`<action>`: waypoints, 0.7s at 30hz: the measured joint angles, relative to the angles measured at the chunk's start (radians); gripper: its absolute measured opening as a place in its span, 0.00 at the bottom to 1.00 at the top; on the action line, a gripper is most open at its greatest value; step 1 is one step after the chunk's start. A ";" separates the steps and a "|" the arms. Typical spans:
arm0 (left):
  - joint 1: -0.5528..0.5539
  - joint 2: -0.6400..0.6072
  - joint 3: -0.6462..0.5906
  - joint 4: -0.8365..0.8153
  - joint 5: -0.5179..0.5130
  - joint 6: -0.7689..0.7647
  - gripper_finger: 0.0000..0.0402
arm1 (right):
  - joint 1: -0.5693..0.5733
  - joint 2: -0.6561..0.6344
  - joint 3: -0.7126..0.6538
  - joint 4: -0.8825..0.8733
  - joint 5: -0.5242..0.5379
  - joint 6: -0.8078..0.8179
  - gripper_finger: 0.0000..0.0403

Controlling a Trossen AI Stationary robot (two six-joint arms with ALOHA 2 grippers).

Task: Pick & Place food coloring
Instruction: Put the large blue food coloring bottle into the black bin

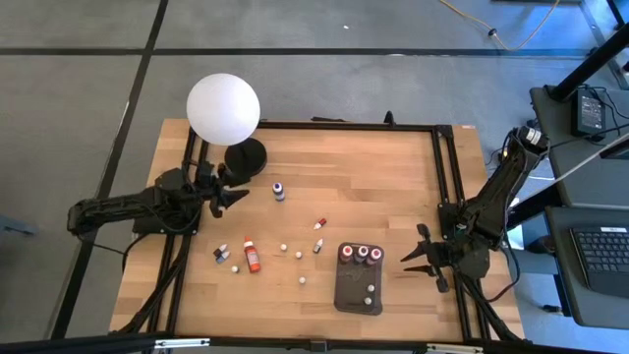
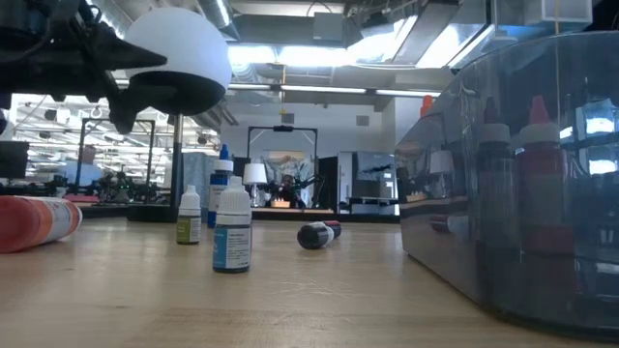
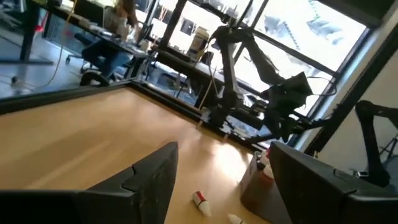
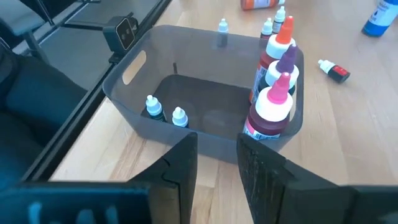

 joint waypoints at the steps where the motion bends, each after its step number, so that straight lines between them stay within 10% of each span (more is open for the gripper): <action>1: -0.020 0.023 0.000 0.032 -0.012 0.023 0.61 | 0.000 0.000 0.000 0.000 0.000 -0.007 0.29; 21: -0.251 0.889 0.452 -0.100 -0.488 0.264 0.60 | -0.005 0.000 0.000 0.000 0.030 -0.033 0.29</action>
